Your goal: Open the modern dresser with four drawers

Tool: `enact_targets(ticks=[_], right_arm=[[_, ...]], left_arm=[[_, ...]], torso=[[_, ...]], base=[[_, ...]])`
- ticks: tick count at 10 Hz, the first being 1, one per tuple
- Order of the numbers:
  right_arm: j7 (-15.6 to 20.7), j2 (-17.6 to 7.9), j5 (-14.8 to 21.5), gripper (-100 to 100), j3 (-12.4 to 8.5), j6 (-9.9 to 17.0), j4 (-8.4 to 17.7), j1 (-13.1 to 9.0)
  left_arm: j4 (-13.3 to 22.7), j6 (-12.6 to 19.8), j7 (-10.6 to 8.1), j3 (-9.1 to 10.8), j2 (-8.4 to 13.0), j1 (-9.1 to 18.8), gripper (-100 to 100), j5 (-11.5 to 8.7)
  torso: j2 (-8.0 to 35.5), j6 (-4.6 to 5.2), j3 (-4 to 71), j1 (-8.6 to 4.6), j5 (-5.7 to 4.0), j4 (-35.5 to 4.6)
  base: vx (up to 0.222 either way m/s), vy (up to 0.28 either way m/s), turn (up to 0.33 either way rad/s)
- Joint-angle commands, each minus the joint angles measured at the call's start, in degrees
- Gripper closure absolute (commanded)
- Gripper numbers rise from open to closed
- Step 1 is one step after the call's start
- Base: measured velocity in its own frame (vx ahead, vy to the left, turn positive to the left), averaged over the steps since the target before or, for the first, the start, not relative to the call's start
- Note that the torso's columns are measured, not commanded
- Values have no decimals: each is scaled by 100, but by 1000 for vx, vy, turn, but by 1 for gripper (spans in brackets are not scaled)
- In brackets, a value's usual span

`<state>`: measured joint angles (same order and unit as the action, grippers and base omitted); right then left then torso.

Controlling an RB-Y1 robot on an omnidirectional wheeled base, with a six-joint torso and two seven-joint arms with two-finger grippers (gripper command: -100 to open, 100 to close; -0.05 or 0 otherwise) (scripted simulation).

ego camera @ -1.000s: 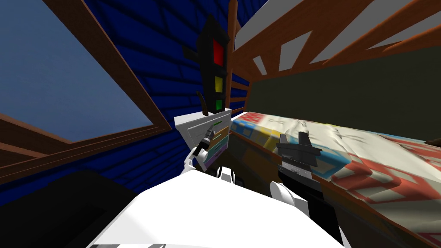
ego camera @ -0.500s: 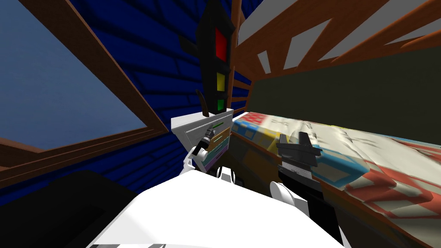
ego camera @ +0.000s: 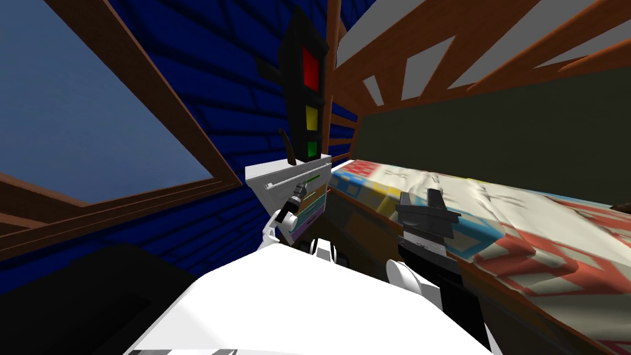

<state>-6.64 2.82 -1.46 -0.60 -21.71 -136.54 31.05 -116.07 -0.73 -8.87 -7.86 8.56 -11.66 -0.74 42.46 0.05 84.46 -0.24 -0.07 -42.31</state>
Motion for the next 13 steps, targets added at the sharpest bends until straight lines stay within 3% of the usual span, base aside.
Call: enact_targets(ticks=[1, 2, 4, 5, 7, 13], right_arm=[[0, 0, 0, 0, 0, 0, 0, 0], [0, -1, 0, 0, -1, 0, 0, 0], [0, 0, 0, 0, 0, 0, 0, 0], [0, 0, 0, 0, 0, 0, 0, 0], [0, -2, 0, 0, -2, 0, 0, 2], [0, -2, 0, 0, -2, 0, 0, 2]], left_arm=[[-37, 34, 1, -9, -9, -13, 100, 4], [-70, 64, 12, -44, -29, -52, 100, 19], [-128, 82, 27, -79, -54, -88, 100, 38], [-400, 309, -5, -64, -7, -162, -100, 23], [-702, 539, -36, -64, 36, -230, -100, 11], [-1624, 1228, -128, -62, 164, -434, -100, -27]], torso=[[9, -1, -6, 8, 3, -1], [-10, -9, 6, 43, 8, -8], [-10, 1, 6, -7, -1, 0], [-11, 4, 7, 2, -2, -2], [-55, -7, 35, 72, 19, 10], [-1, 3, 4, 6, -6, -21]], base=[[-58, -73, -5], [-64, -145, 2], [-103, -200, 22], [-39, -83, 20], [49, 18, 6], [37, 6, 14]])
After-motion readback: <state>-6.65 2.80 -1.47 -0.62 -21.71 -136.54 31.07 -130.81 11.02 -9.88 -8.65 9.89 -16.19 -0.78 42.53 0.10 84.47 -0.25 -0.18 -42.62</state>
